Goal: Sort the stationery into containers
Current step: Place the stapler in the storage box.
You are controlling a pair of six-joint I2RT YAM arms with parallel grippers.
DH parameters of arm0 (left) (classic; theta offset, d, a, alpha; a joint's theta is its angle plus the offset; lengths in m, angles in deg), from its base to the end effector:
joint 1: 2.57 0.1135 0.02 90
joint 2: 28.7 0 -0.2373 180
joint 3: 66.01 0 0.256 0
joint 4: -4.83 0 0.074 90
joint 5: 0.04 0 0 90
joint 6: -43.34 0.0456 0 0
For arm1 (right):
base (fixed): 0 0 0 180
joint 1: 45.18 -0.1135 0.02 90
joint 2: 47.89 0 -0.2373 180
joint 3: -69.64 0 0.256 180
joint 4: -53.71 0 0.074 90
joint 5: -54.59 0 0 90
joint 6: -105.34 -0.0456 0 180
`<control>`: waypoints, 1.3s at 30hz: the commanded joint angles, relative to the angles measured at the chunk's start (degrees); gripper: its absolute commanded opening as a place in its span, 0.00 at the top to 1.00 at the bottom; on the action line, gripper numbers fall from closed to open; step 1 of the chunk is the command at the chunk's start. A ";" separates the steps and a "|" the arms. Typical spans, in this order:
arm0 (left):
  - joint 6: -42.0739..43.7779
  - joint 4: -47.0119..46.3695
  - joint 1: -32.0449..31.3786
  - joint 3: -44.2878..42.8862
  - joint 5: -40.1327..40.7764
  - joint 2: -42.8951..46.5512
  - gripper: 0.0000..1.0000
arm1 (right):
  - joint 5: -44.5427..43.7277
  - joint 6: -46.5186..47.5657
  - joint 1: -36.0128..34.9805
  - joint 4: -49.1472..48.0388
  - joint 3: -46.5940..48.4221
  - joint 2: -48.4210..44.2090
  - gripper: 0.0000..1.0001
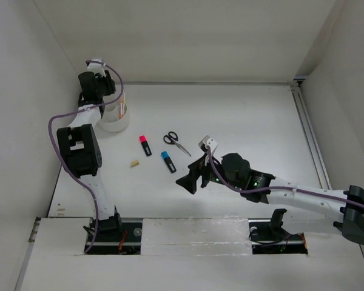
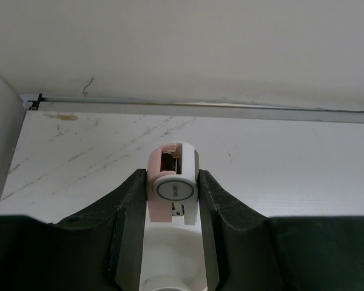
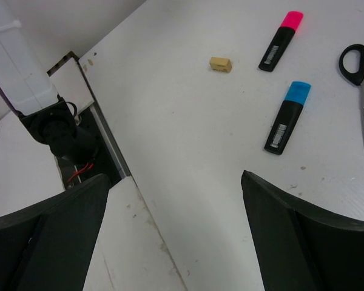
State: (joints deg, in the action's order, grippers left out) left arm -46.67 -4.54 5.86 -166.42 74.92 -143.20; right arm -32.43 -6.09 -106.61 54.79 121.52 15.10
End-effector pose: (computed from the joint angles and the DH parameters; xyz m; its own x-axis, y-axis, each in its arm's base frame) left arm 0.4808 0.0593 0.2574 -0.0814 -0.0122 -0.9966 0.1142 0.9932 -0.0215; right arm 0.1320 0.2473 0.2503 -0.4233 -0.0144 -0.9059 -0.8021 0.4708 0.3673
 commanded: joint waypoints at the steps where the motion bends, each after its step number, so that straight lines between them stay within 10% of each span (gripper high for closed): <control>1: 0.71 -4.50 0.28 2.11 -1.56 4.46 1.00 | -0.08 -0.72 -1.41 -3.97 1.05 0.04 0.04; 39: 0.10 -4.50 0.28 8.98 -0.51 5.60 1.00 | -2.90 -0.19 -4.14 -2.82 2.63 -0.49 0.04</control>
State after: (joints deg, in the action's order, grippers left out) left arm -46.67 -7.10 6.14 -157.80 74.35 -138.74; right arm -34.59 -6.53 -110.15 54.81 121.67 15.49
